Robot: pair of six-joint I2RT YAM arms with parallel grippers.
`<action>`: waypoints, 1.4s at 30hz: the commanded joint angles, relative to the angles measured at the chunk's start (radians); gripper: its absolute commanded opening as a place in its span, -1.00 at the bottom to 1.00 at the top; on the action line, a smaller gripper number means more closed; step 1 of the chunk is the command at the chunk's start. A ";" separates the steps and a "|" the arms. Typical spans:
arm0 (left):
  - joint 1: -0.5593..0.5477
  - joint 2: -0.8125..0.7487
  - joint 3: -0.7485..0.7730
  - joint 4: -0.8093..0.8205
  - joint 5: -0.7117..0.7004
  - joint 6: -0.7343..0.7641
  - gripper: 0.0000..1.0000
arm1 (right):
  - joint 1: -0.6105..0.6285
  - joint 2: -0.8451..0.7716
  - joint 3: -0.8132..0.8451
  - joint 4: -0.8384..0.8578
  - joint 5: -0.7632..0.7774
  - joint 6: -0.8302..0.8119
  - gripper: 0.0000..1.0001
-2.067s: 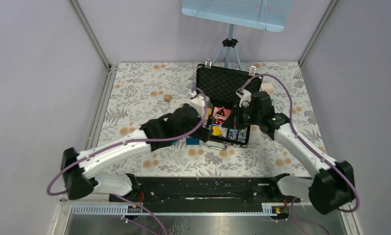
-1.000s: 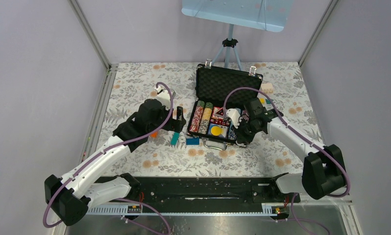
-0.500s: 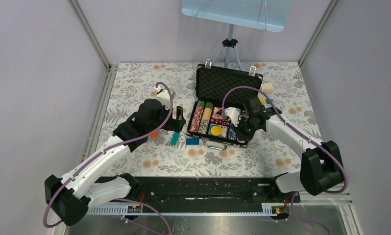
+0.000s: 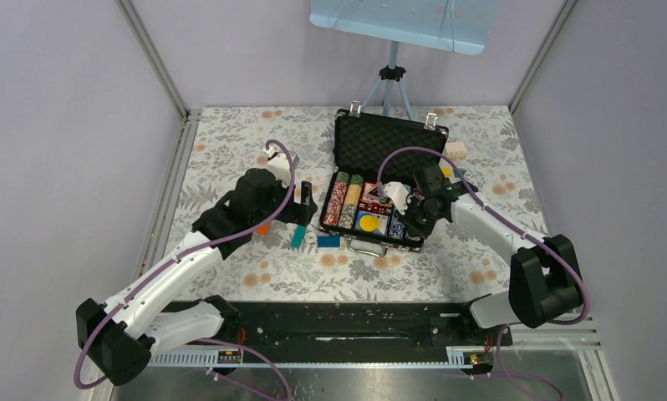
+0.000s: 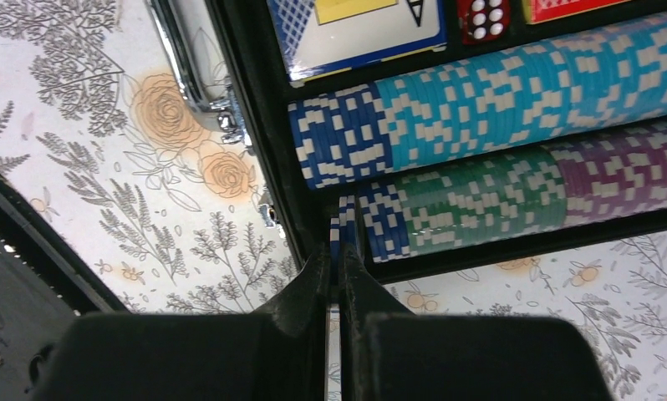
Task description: Pack up texas hold em set
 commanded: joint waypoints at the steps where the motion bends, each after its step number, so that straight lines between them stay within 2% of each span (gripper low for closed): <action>1: 0.006 -0.001 -0.008 0.027 0.019 0.008 0.62 | -0.005 -0.020 0.014 0.061 0.064 -0.019 -1.00; 13: 0.011 0.013 -0.005 0.028 0.028 0.006 0.62 | -0.003 -0.038 -0.036 0.134 0.068 -0.057 -1.00; 24: 0.012 0.026 -0.006 0.031 0.052 0.004 0.62 | 0.021 -0.189 -0.267 0.411 0.118 -0.100 -0.96; 30: 0.013 0.031 -0.005 0.029 0.059 0.005 0.62 | 0.024 -0.224 -0.315 0.440 0.107 -0.166 -0.89; 33: 0.013 0.031 -0.006 0.029 0.056 0.006 0.62 | 0.024 -0.218 -0.302 0.414 0.105 -0.173 -0.78; 37: 0.013 0.029 -0.005 0.029 0.054 0.006 0.62 | 0.023 -0.237 -0.300 0.410 0.086 -0.168 -0.47; 42: 0.014 0.028 -0.006 0.027 0.051 0.006 0.62 | 0.023 -0.281 -0.289 0.409 0.052 -0.151 -0.25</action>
